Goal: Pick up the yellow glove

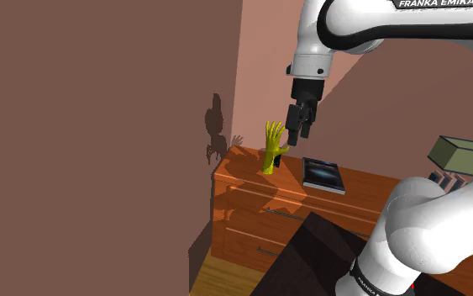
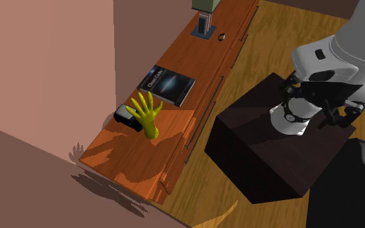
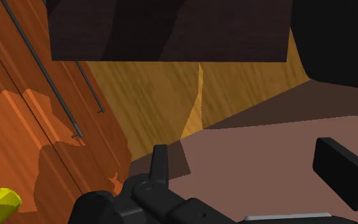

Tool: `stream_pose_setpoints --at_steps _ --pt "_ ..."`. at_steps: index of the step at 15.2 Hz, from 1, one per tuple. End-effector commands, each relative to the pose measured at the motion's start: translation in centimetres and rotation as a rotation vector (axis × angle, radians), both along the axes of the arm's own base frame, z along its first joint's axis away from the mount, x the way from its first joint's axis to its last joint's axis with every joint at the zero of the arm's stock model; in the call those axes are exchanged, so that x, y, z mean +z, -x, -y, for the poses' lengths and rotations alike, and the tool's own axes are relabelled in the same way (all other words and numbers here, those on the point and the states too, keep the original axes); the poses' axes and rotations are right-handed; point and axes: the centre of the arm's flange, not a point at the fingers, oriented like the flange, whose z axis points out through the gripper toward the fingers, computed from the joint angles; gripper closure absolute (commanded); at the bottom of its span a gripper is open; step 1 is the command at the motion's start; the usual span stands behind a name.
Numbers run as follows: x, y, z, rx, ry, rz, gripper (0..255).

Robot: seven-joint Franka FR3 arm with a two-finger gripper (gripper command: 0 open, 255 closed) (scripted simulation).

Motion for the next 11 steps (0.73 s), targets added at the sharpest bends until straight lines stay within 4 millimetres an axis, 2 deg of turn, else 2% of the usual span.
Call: stream_pose_setpoints --at_steps 1,11 --pt "0.0 0.0 0.0 0.000 0.000 0.000 0" --pt "-6.1 -4.0 10.7 -0.029 -0.022 0.083 0"
